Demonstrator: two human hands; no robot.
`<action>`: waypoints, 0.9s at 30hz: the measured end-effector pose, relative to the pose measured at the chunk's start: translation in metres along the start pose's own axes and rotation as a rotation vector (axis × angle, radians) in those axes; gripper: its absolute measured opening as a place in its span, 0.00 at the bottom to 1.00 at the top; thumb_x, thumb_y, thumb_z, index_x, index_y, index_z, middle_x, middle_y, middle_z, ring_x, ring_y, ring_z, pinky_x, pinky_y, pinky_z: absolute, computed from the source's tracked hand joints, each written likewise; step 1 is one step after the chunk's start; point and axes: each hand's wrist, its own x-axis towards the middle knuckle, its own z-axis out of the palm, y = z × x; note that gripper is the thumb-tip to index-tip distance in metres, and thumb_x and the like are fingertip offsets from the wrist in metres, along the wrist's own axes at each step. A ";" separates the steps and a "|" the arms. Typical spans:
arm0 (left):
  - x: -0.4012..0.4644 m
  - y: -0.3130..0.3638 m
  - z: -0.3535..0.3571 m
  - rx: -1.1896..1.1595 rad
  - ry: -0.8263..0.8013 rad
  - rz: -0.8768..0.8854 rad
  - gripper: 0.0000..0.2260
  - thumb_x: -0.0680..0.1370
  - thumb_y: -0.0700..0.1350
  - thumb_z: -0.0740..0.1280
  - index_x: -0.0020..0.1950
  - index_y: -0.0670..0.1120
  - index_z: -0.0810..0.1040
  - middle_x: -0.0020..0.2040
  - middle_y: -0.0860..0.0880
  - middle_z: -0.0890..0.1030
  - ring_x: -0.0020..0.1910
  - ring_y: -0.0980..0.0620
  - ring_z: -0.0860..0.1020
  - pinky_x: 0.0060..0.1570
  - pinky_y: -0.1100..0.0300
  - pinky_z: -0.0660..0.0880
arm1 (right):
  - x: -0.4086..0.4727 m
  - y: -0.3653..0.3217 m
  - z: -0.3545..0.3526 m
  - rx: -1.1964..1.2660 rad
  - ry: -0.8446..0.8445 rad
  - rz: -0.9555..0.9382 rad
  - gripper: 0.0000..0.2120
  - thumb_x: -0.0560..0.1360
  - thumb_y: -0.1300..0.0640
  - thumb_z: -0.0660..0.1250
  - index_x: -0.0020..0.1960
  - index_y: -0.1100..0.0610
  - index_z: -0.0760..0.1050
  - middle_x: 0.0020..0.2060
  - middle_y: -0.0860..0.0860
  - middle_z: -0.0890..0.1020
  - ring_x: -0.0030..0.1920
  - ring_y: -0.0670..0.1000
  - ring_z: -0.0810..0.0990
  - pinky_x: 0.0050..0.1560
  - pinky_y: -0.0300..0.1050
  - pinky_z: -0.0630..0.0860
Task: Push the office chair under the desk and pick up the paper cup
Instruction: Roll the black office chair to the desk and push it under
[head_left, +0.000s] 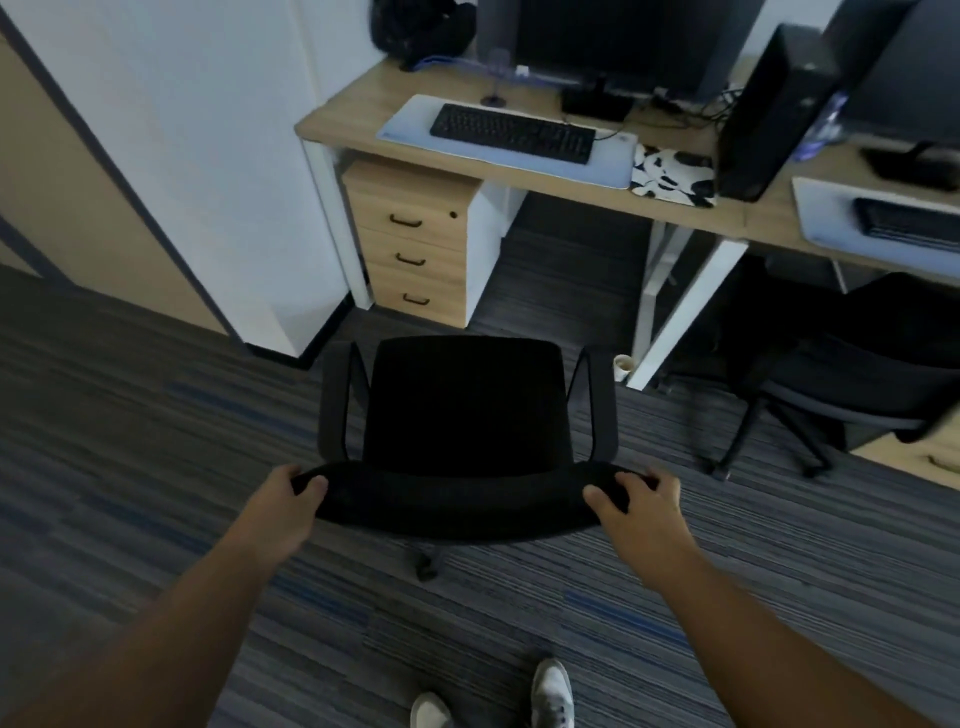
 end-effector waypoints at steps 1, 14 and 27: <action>0.003 0.005 0.004 0.037 0.006 0.022 0.23 0.84 0.52 0.60 0.75 0.41 0.66 0.48 0.49 0.77 0.41 0.54 0.75 0.38 0.59 0.69 | -0.001 0.006 -0.001 0.028 -0.022 0.012 0.39 0.77 0.34 0.64 0.79 0.57 0.63 0.79 0.51 0.48 0.73 0.60 0.68 0.64 0.51 0.76; -0.007 0.014 0.003 0.686 0.104 0.651 0.25 0.81 0.63 0.57 0.74 0.53 0.72 0.79 0.45 0.66 0.80 0.41 0.57 0.76 0.40 0.50 | -0.017 0.022 -0.002 -0.497 -0.022 -0.210 0.55 0.63 0.15 0.42 0.81 0.44 0.59 0.83 0.51 0.50 0.81 0.60 0.42 0.77 0.62 0.45; 0.008 0.019 0.006 0.898 -0.119 0.854 0.32 0.75 0.71 0.34 0.71 0.69 0.67 0.78 0.57 0.61 0.81 0.49 0.46 0.75 0.39 0.31 | -0.034 0.019 0.042 -0.550 0.225 -0.419 0.33 0.77 0.29 0.50 0.67 0.48 0.79 0.58 0.48 0.81 0.65 0.54 0.77 0.75 0.59 0.50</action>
